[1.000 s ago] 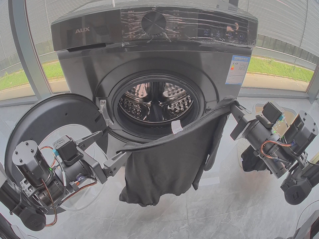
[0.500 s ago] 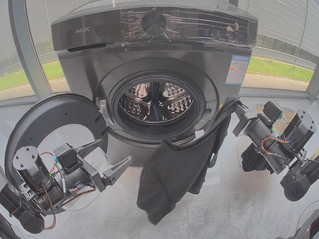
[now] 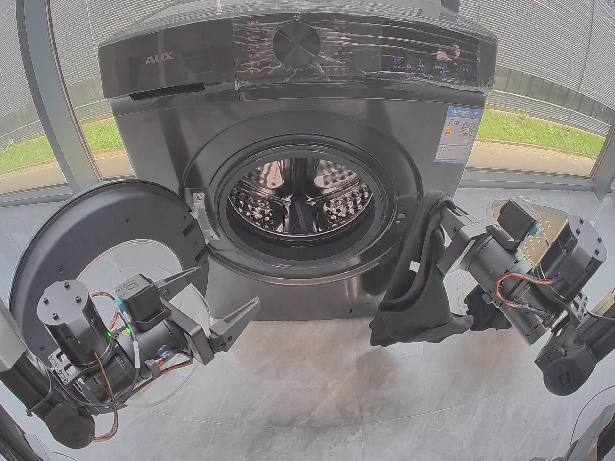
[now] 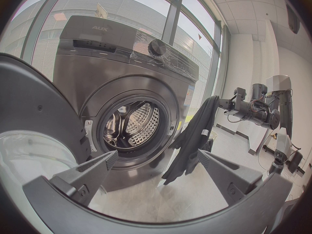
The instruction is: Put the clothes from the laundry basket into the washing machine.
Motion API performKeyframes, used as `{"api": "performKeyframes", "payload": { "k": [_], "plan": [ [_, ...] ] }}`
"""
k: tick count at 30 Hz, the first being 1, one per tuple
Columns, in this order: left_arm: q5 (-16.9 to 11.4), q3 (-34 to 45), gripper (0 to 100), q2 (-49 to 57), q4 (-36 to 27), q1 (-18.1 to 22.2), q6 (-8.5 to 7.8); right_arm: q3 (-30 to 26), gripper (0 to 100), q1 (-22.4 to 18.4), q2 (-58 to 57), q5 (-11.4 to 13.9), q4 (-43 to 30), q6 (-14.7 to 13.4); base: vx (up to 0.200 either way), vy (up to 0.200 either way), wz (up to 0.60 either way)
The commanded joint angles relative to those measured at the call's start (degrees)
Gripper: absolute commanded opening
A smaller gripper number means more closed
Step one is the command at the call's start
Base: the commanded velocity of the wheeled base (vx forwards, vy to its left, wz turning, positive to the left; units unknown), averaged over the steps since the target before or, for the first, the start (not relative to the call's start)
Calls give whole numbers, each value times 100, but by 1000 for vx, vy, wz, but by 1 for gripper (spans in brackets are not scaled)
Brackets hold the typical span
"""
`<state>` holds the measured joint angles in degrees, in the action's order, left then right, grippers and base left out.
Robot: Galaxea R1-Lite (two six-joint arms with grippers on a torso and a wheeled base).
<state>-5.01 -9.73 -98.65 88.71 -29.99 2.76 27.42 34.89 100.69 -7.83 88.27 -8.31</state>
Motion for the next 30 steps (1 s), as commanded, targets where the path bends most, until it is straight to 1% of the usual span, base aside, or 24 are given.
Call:
{"api": "performKeyframes", "payload": {
  "k": [1, 3, 4, 5, 7, 8, 11, 13, 15, 20, 21, 24, 30],
  "plan": [
    [185, -425, 100, -524, -3, -192, 23, 150, 0, 246, -6, 0, -3, 14, 0, 0, 0],
    [211, -697, 100, -858, 6, -192, 23, 220, 0, 369, 20, 9, -12, 23, 0, 0, 0],
    [211, -697, 100, -858, 6, -192, 23, 220, 0, 369, 20, 9, -12, 23, 0, 0, 0],
    [273, -873, 100, -1087, 6, -183, 23, 282, 0, 492, 56, 0, -3, 23, 0, 0, 0],
    [396, -1207, 100, -1385, 6, -192, 41, 484, 0, 563, 187, 9, -3, 23, 0, 0, 0],
    [396, -1207, 100, -1385, 6, -192, 41, 484, 0, 563, 187, 9, -3, 23, 0, 0, 0],
    [431, -1304, 100, -1649, 6, -306, 41, 906, 0, 589, 284, 27, -82, 40, 0, 0, 0],
    [431, -1286, 100, -1702, 6, -350, 41, 1011, 0, 616, 302, 27, -91, 40, 0, 0, 0],
    [431, -1268, 100, -1878, 15, -473, 32, 1134, 0, 668, 293, 53, -284, 40, 0, 0, 0],
    [422, -1321, 100, -2159, 15, -640, 15, 1231, 0, 958, 293, 9, -363, 40, 0, 0, 0],
    [422, -1321, 100, -2159, 15, -640, 15, 1231, 0, 958, 293, 9, -363, 40, 0, 0, 0],
    [422, -1409, 100, -2352, 6, -657, 6, 1275, 0, 1178, 310, 9, -363, 40, 0, 0, 0],
    [422, -1558, 100, -2642, 15, -657, 15, 1363, 0, 1319, 442, 0, -346, 40, 0, 0, 0]
  ]
}}
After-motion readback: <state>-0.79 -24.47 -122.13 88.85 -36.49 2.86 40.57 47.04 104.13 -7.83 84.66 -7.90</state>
